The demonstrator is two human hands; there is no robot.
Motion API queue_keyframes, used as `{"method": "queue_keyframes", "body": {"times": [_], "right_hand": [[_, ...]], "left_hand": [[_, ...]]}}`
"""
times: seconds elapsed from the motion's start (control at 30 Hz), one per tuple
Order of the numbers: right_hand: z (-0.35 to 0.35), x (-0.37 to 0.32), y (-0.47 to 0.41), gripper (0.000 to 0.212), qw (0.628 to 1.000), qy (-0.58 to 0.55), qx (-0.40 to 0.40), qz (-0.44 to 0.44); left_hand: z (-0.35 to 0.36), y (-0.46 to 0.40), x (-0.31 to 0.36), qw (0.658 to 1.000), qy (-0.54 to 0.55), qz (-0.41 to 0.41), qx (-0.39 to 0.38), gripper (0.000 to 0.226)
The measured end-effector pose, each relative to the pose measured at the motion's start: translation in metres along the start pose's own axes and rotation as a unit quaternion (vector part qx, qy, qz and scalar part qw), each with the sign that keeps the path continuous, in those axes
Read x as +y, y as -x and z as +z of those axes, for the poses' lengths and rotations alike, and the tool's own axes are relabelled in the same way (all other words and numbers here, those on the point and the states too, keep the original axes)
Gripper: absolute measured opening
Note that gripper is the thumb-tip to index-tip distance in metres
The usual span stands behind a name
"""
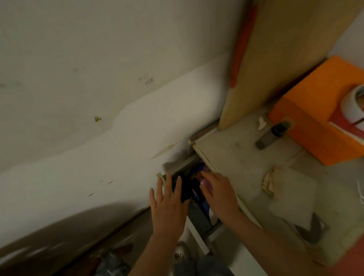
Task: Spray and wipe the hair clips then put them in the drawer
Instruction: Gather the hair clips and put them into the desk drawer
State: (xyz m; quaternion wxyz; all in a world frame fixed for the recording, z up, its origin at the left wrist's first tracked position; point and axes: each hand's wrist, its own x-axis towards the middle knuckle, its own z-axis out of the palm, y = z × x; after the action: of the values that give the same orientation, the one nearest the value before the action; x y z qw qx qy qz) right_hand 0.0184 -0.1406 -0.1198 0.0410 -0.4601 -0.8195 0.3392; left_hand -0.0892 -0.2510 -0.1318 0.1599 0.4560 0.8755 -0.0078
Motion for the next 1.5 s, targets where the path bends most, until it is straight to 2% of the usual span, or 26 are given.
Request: {"method": "queue_keyframes", "body": {"times": [0.27, 0.57, 0.7, 0.8, 0.93, 1.0, 1.07, 1.1, 1.17, 1.27, 1.33, 1.4, 1.5], "right_hand": [[-0.058, -0.009, 0.046, 0.050, 0.989, 0.140, 0.028, 0.033], [-0.118, 0.015, 0.115, 0.054, 0.969, 0.165, 0.110, 0.144], [-0.140, 0.032, 0.148, 0.054, 0.957, 0.154, 0.151, 0.194], [-0.152, 0.047, 0.171, 0.054, 0.948, 0.139, 0.166, 0.232], [-0.172, 0.079, 0.202, 0.055, 0.936, 0.112, 0.190, 0.273], [-0.182, 0.099, 0.217, 0.063, 0.936, 0.103, 0.182, 0.284], [-0.191, 0.120, 0.231, 0.060, 0.929, 0.110, 0.193, 0.296], [-0.196, 0.132, 0.237, 0.056, 0.924, 0.110, 0.210, 0.299], [-0.208, 0.158, 0.253, 0.052, 0.916, 0.105, 0.234, 0.309], [-0.225, 0.190, 0.275, 0.054, 0.909, 0.127, 0.237, 0.319], [-0.236, 0.218, 0.294, 0.054, 0.906, 0.118, 0.244, 0.325], [-0.248, 0.243, 0.311, 0.052, 0.906, 0.107, 0.247, 0.326], [-0.261, 0.275, 0.332, 0.049, 0.904, 0.105, 0.254, 0.326]], "left_hand": [[-0.061, 0.014, 0.031, 0.994, -0.051, 0.093, 0.017, 0.061], [-0.097, 0.034, 0.099, 0.968, -0.073, 0.236, 0.043, 0.062], [-0.114, 0.050, 0.134, 0.938, -0.079, 0.321, 0.101, 0.070], [-0.113, 0.061, 0.162, 0.921, -0.114, 0.361, 0.089, 0.067], [-0.107, 0.078, 0.205, 0.904, -0.104, 0.400, 0.112, 0.071], [-0.098, 0.088, 0.227, 0.883, -0.073, 0.438, 0.154, 0.061], [-0.089, 0.097, 0.249, 0.861, -0.036, 0.470, 0.192, 0.043], [-0.084, 0.102, 0.263, 0.858, -0.025, 0.480, 0.181, 0.046], [-0.067, 0.114, 0.296, 0.860, -0.033, 0.486, 0.153, 0.036], [-0.057, 0.136, 0.341, 0.880, -0.059, 0.466, 0.068, 0.057], [-0.044, 0.149, 0.371, 0.887, -0.081, 0.453, 0.047, 0.068], [-0.030, 0.156, 0.398, 0.885, -0.097, 0.452, 0.050, 0.067], [-0.018, 0.168, 0.430, 0.887, -0.146, 0.438, -0.003, 0.060]]}}
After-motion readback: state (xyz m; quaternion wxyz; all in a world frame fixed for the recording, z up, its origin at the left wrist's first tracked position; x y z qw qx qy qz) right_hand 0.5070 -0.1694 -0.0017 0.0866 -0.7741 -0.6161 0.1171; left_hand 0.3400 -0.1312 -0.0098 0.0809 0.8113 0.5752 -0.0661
